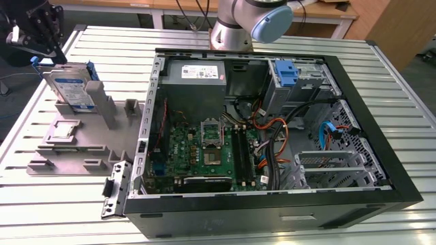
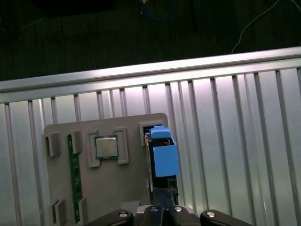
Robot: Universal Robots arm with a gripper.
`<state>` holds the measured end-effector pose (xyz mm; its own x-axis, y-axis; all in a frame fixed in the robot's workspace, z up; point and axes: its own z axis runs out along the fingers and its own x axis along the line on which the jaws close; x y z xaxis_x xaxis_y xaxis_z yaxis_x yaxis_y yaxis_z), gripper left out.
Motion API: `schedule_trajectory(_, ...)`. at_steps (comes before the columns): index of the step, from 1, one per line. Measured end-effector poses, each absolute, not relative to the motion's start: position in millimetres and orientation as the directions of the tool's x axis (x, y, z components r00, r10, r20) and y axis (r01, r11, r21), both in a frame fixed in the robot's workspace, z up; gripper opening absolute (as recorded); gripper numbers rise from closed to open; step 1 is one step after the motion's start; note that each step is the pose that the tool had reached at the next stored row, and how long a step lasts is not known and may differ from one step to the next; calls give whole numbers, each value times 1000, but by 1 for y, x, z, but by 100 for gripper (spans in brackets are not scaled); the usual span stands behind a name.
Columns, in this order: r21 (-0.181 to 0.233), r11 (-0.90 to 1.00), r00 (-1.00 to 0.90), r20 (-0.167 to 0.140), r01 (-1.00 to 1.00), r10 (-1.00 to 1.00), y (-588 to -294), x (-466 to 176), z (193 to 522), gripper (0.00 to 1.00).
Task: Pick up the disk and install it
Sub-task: 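Pick up the disk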
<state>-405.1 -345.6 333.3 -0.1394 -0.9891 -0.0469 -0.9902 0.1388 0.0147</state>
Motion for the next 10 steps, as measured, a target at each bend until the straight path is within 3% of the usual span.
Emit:
schedule_trajectory(1, 17, 139, -139, -60, -990, -988, -346, -405, 333, 10)
schedule_trajectory(10, 17, 139, -139, -62, -990, -988, -346, -406, 332, 10)
